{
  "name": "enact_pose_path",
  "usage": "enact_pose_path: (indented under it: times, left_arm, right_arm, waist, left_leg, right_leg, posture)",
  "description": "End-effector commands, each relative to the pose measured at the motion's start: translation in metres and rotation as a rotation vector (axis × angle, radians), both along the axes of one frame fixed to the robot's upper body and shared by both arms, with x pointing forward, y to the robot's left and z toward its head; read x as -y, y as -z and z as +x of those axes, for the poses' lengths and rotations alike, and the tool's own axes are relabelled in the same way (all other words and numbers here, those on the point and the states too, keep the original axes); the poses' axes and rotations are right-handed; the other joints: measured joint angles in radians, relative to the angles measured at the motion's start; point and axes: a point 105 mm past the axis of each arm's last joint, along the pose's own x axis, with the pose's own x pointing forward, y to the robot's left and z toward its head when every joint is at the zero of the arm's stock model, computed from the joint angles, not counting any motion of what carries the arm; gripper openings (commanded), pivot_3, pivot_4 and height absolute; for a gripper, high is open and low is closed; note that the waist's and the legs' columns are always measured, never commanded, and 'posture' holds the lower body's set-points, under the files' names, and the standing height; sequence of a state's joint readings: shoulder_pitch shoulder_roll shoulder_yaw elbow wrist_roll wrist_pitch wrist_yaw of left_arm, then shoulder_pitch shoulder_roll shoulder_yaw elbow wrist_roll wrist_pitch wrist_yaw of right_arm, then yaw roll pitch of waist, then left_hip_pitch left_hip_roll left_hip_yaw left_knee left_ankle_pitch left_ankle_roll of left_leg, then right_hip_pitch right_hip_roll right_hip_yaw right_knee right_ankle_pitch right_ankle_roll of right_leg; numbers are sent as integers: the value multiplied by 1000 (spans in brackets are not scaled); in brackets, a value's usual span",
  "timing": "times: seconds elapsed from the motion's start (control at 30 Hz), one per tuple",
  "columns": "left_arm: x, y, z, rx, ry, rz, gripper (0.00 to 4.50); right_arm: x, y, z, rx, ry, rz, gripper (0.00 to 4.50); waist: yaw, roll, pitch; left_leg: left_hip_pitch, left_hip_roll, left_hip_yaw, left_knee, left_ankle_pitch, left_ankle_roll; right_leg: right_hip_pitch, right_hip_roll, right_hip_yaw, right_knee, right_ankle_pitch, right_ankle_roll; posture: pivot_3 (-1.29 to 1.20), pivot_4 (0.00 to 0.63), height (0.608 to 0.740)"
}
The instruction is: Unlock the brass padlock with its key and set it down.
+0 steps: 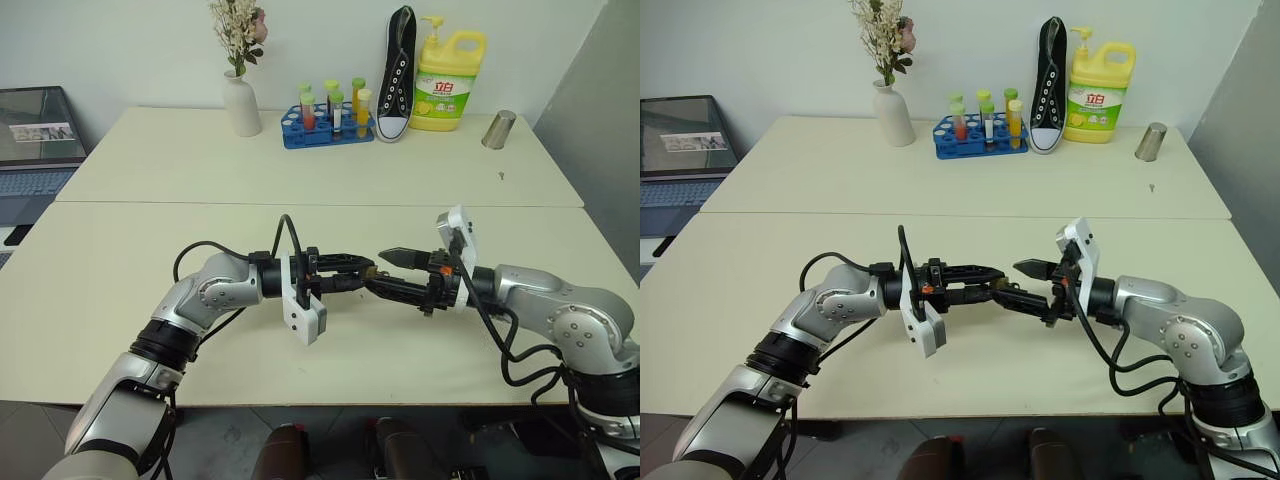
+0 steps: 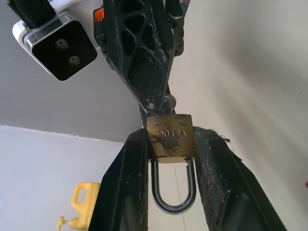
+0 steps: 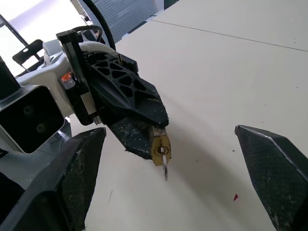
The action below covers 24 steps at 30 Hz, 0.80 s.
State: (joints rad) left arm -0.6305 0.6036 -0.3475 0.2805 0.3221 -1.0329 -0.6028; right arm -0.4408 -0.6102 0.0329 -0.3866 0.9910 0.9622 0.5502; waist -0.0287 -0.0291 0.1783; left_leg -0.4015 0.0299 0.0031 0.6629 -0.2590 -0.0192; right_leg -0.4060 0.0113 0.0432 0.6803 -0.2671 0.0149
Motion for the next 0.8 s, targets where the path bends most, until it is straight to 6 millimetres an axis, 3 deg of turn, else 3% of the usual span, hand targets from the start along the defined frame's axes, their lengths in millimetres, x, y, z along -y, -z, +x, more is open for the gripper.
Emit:
enact_pose_path:
  times: [0.03,0.33,0.73,0.8]
  left_arm:
    - [2,-10,-4,33,24,-27,963]
    - [2,-10,-3,33,21,-32,963]
    - [2,-7,-5,-13,26,-34,963]
    - [1,-9,-6,-42,32,-57,1713]
  right_arm:
    - [-5,-7,-1,30,-31,1,3545]
    - [-6,-6,-2,14,-52,1,175]
    - [-8,-10,-4,17,-70,23,137]
    - [-8,-11,-4,18,-75,26,137]
  waist:
    - [0,0,0]
    - [0,0,0]
    - [0,0,0]
    - [0,0,0]
  left_leg:
    - [0,0,0,0,0,0]
    - [0,0,0,0,0,0]
    - [0,0,0,0,0,0]
    - [0,0,0,0,0,0]
  right_leg:
    - [0,0,0,0,0,0]
    - [0,0,0,0,0,0]
    - [0,0,0,0,0,0]
    - [0,0,0,0,0,0]
  posture:
    - [0,150,740]
    - [0,150,740]
    - [0,150,740]
    - [0,150,740]
